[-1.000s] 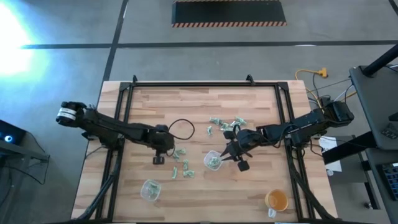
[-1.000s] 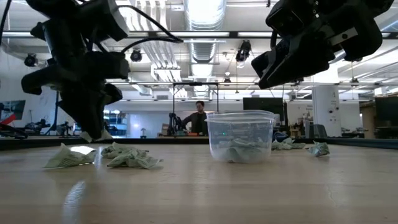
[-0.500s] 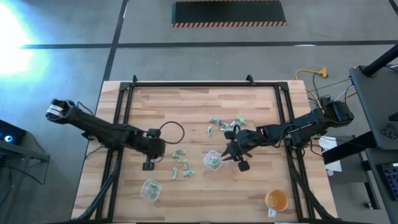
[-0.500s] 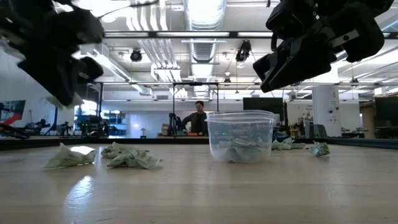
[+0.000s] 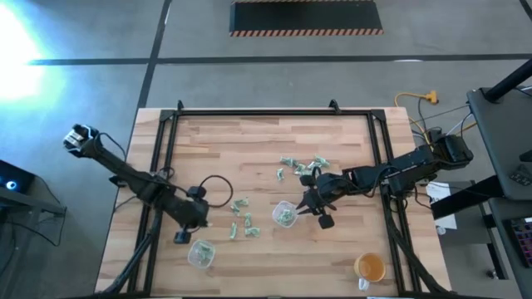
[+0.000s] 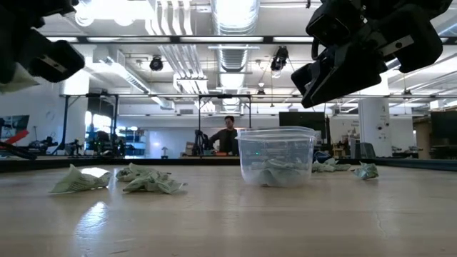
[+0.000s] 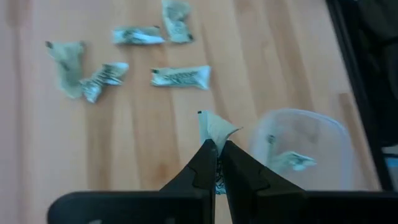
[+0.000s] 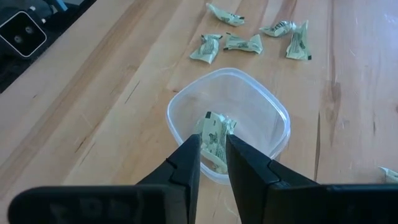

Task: Pick and place items into bin
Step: Put the light green packet into the bottom transparent bin

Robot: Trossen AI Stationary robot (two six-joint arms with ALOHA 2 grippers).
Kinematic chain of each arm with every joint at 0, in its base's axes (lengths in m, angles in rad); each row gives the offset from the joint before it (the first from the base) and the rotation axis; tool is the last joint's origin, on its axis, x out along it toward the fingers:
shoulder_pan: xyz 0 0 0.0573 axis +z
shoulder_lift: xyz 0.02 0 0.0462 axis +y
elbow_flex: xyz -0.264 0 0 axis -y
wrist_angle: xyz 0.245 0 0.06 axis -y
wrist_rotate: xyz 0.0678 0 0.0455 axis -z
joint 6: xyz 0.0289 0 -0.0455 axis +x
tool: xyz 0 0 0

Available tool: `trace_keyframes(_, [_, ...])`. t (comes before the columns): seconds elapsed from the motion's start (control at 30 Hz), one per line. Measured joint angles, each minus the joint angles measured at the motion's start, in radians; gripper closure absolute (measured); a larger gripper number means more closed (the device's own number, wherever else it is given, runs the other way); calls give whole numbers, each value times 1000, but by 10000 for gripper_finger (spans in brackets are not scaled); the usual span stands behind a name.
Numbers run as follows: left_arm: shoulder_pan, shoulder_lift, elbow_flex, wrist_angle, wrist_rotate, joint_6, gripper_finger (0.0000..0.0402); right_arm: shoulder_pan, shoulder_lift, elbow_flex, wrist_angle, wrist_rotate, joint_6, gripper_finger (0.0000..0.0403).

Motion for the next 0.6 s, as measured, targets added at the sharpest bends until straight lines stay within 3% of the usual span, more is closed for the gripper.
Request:
trace_keyframes(0.23, [-83, 7, 1, 25, 5, -78, 400, 0, 0, 0, 0, 0, 4, 339])
trace_keyframes(0.6, [-173, 71, -20, 244, 21, -79, 400, 0, 0, 0, -3, 0, 12, 342])
